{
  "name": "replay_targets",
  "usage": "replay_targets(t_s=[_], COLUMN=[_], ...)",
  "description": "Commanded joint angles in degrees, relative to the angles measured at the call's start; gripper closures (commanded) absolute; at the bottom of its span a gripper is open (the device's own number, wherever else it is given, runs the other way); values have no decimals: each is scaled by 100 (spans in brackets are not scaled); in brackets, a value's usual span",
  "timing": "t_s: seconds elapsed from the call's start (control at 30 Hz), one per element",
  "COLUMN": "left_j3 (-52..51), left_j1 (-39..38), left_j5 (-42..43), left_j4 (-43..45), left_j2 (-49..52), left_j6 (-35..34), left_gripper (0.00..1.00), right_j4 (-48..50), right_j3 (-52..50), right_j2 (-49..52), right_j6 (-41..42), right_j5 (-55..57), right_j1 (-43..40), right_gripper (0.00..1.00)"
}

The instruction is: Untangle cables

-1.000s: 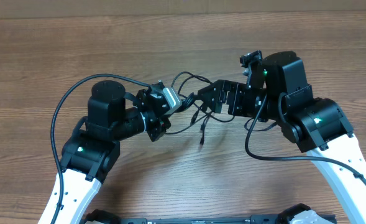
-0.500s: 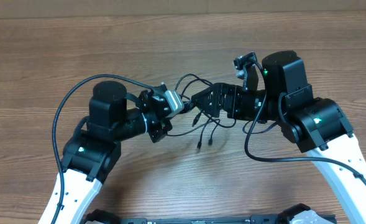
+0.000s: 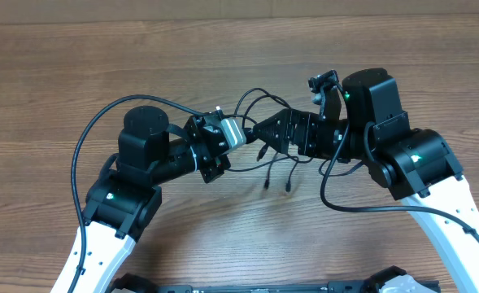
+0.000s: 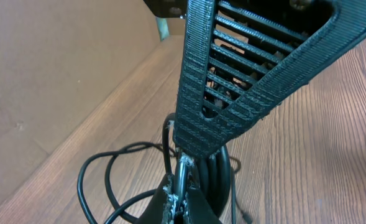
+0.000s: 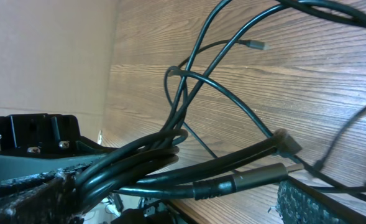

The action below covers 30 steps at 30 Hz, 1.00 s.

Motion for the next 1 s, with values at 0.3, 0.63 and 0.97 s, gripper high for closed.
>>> replay_targets(t_s=[0.3, 0.63, 0.97], left_j3=[33, 33, 33], left_j1=[-48, -42, -42], left_j5=[166, 168, 168], left_j4=[407, 852, 1224], left_j2=[-72, -72, -76], left_j6=[-199, -879, -1633], left_gripper=[96, 96, 96], right_j4=[-575, -922, -938], right_j3=[118, 116, 114], right_j2=[249, 337, 337], right_j6=[-2, -4, -2], right_j5=[487, 973, 1189], right_j1=[22, 22, 22], right_gripper=[2, 4, 4])
